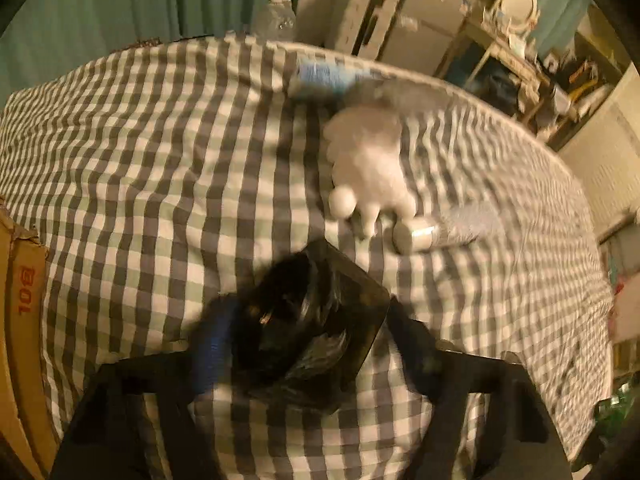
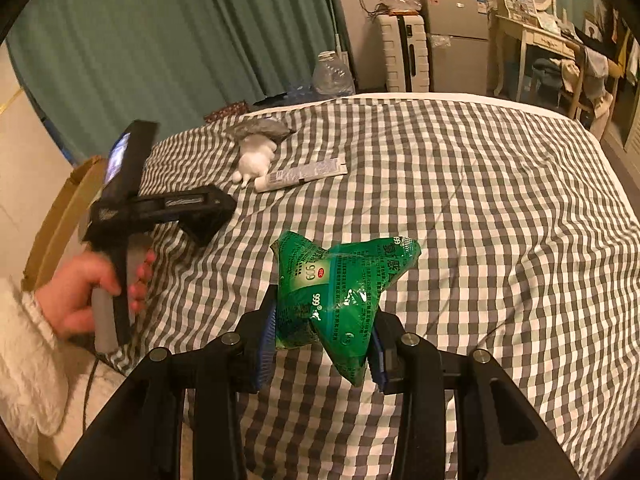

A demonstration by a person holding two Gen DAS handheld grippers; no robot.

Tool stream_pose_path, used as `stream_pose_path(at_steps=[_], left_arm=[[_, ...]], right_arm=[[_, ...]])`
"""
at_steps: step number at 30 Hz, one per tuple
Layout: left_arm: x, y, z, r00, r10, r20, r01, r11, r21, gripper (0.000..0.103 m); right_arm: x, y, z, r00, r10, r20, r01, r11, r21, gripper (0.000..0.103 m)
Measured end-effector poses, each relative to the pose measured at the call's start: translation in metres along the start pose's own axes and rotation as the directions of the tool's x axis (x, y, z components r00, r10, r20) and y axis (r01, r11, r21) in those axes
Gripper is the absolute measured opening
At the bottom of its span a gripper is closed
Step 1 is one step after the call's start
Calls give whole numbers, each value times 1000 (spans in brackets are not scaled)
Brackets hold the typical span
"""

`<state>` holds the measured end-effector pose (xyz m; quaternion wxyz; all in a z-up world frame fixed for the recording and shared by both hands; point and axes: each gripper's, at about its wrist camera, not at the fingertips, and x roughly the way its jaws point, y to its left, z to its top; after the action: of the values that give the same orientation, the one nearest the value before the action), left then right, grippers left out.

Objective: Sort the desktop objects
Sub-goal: 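Grasp the black jar with the left tool while the right tool grasps the green packet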

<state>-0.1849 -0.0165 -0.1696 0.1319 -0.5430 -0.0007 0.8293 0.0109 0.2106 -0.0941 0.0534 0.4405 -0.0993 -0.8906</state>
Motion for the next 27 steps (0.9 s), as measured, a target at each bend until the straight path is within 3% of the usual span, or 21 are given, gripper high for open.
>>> stream_pose_path(at_steps=[3,6,9,14,16,18,20,23,25,27], left_arm=[[-6,-1,-6,999,-38,7,37,999,18,63],[-28,7,-9,995,-91,51,93,995,-26,63],[-69,13,-16,978,-160,136,169,984,-53,63],[-147,20,-38,953,-155,260,183,979,-86,63],[-188,27,-51,934,-160,318,197,977,-87,63],[-237,38,-68,901,-155,406,211,973,-97,63],[-276,53,-81,895,-100,435,156,983,-96,63],[-305,86,-90,903,10,430,43,993,-112,63],[-316,121,-94,913,110,393,-45,984,-170,63],[-313,160,-88,925,177,337,-107,971,-214,63]], right_arm=[[0,3,0,1000,-3,2,3,1000,-5,38],[1,4,-4,1000,-14,-4,14,999,29,38],[1,10,-10,1000,-4,-22,5,999,41,38],[-17,40,-8,1000,7,-20,-7,1000,12,38],[-28,61,-4,1000,18,-7,-18,1000,-4,38],[-41,90,2,999,34,6,-34,999,-42,38],[-53,126,10,998,50,23,-48,994,-101,38],[-66,191,22,994,103,48,-92,978,-190,38],[-66,234,32,982,185,43,-171,959,-226,38],[-60,271,47,952,304,40,-288,933,-216,38]])
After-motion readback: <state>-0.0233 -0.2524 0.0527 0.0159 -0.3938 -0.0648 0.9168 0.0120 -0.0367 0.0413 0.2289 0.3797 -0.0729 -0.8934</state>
